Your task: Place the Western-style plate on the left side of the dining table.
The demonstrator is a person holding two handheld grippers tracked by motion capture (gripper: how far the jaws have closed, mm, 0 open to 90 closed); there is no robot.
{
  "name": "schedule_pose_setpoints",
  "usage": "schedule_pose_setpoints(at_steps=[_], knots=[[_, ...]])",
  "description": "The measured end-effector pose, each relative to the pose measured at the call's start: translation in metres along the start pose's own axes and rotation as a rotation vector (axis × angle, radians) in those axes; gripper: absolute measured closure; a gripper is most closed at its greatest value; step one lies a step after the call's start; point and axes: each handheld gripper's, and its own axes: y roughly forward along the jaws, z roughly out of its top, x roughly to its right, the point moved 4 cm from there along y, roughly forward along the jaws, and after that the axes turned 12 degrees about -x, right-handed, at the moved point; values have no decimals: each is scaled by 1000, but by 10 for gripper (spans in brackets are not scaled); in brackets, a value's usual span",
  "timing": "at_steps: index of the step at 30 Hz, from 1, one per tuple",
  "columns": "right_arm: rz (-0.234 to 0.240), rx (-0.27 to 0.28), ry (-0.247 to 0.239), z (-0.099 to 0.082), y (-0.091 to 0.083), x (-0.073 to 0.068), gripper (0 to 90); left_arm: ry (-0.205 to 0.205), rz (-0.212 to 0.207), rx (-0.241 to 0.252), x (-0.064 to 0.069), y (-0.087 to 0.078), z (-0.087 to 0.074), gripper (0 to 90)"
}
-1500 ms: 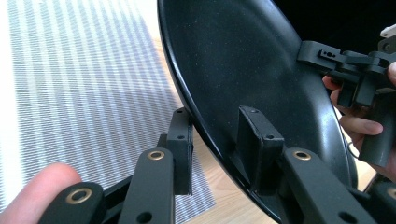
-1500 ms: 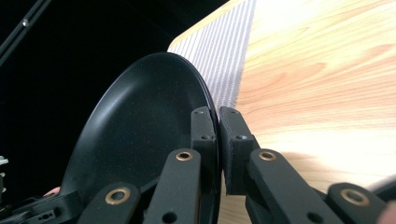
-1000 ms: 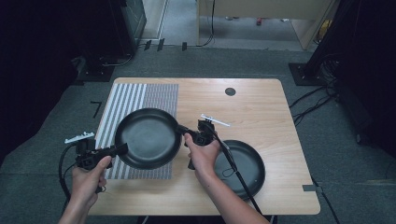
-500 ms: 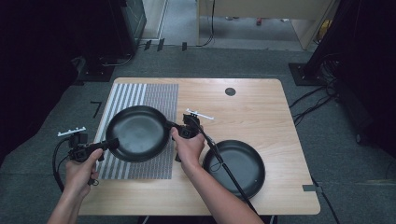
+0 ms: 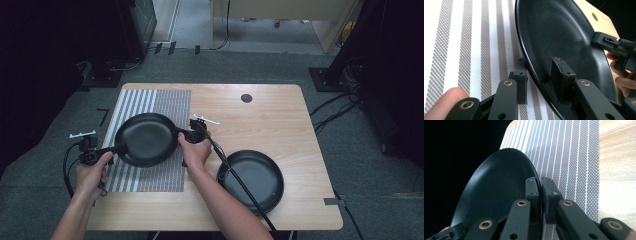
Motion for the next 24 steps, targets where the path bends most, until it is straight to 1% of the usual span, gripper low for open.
schedule_pose_setpoints(at_steps=[2, 3, 6, 8, 10, 13, 16, 18, 22, 24], knots=[[-11, 1, 1, 1, 4, 1, 847, -11, -1, -5, -4, 4, 4, 682], [-16, 4, -2, 2, 6, 2, 848, -28, -6, -7, -8, 8, 6, 682], [-28, 9, 1, 3, 11, 3, 850, -48, -3, -16, -15, 14, 10, 681], [-37, 15, 1, 4, 14, 4, 852, -65, -9, -19, -19, 19, 13, 681], [-41, 19, 10, 4, 18, 5, 853, -85, -6, -20, -24, 23, 16, 681], [-49, 25, 30, 5, 24, 6, 852, -108, 1, -8, -27, 25, 20, 684], [-54, 30, 34, 7, 29, 6, 851, -118, 5, -2, -29, 26, 23, 686], [-57, 32, 37, 7, 30, 7, 850, -120, 13, -7, -30, 28, 24, 683], [-76, 39, 29, 7, 34, 8, 848, -132, 39, -13, -32, 34, 25, 667], [-77, 40, 27, 8, 37, 8, 848, -134, 46, -12, -33, 34, 26, 662]])
